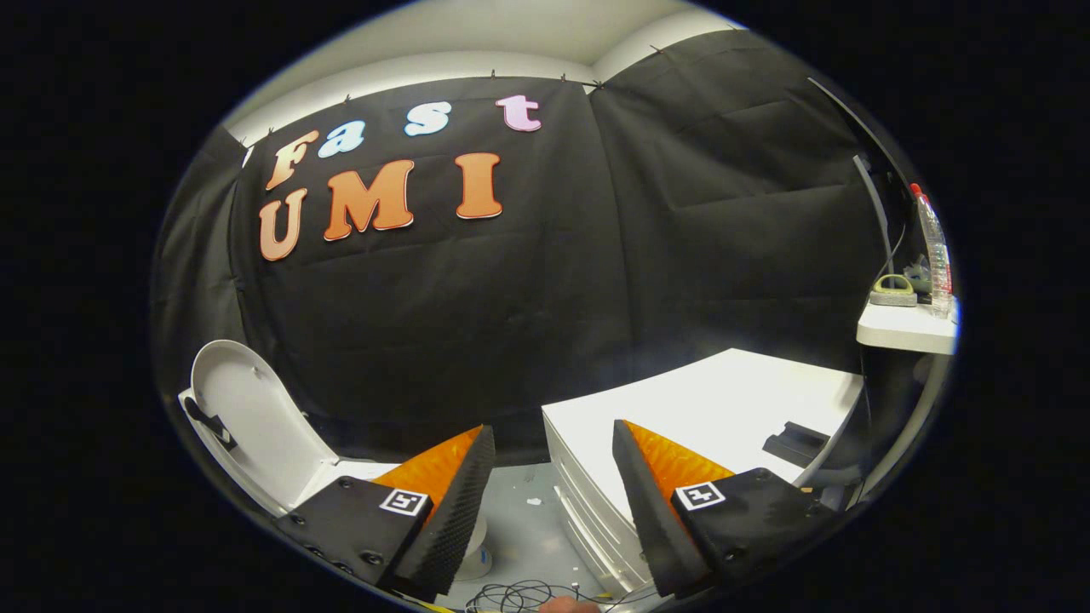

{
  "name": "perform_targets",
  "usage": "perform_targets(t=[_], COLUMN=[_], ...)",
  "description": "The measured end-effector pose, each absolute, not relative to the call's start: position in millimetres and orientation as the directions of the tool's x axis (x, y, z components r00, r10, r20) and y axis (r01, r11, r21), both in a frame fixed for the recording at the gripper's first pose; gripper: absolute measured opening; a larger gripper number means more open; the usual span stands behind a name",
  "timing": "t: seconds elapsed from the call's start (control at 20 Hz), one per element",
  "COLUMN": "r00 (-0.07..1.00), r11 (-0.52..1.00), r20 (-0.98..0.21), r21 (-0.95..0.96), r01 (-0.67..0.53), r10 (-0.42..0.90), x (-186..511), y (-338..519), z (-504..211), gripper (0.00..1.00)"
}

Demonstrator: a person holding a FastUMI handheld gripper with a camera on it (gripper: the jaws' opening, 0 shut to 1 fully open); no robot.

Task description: Open the toilet lid.

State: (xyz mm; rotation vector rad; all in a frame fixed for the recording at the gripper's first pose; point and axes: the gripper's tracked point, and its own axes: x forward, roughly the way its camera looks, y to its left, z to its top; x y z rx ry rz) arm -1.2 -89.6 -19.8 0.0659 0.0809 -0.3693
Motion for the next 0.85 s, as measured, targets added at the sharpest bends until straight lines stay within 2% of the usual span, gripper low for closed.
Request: perform_targets(t=[0.85], r00=[0.923], r11=[0.926], r20=[-0.105], r21=[0.044], r01=[0.375], r10=[-0.369], x=[-2.1], y=[-90.2], z=[-23.9], gripper=[0.90])
